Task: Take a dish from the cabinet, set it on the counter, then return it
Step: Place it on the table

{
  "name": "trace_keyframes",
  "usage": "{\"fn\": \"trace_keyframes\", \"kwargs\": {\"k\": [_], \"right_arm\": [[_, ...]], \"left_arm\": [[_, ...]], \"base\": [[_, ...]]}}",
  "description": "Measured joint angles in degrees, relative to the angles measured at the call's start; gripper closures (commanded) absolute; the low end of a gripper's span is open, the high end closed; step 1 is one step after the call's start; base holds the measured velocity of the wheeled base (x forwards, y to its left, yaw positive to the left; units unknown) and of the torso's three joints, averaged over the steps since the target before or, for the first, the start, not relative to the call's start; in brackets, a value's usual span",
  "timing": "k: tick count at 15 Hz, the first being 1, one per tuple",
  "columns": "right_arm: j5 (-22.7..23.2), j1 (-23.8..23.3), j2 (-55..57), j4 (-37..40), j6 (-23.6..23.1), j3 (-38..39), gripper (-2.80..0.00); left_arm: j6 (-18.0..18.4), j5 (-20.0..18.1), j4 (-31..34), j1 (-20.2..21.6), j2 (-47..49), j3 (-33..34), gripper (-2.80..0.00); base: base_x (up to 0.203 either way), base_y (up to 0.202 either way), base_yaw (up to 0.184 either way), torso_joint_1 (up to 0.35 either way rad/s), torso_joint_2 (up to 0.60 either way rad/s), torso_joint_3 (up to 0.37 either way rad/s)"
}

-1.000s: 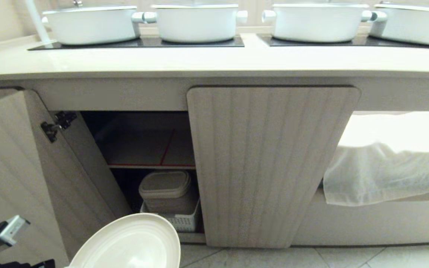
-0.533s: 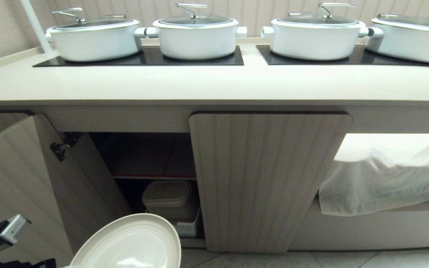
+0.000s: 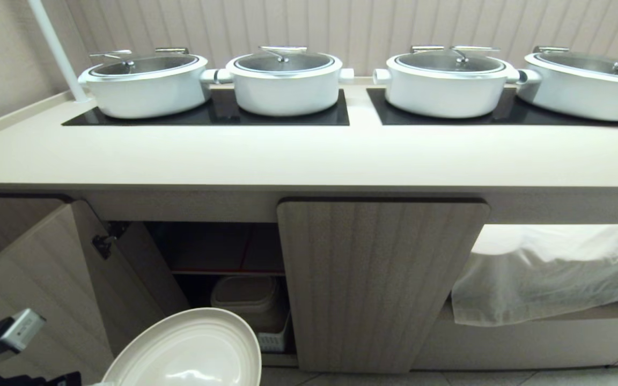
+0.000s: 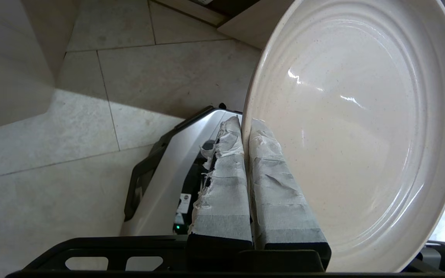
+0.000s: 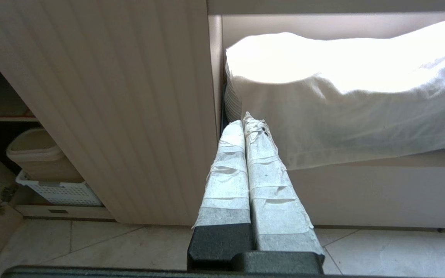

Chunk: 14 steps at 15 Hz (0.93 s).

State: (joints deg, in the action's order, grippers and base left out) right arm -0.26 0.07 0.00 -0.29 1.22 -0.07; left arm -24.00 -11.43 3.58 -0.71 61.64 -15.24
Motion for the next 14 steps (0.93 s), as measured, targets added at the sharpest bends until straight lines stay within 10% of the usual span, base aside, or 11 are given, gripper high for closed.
{"fn": "trace_keyframes", "kwargs": {"k": [14], "right_arm": [[0.00, 0.00, 0.00, 0.03, -0.02, 0.02, 0.00]], "left_arm": [[0.00, 0.09, -0.01, 0.07, 0.07, 0.02, 0.00]], "base": [[0.000, 0.000, 0.000, 0.260, -0.54, -0.276]]}}
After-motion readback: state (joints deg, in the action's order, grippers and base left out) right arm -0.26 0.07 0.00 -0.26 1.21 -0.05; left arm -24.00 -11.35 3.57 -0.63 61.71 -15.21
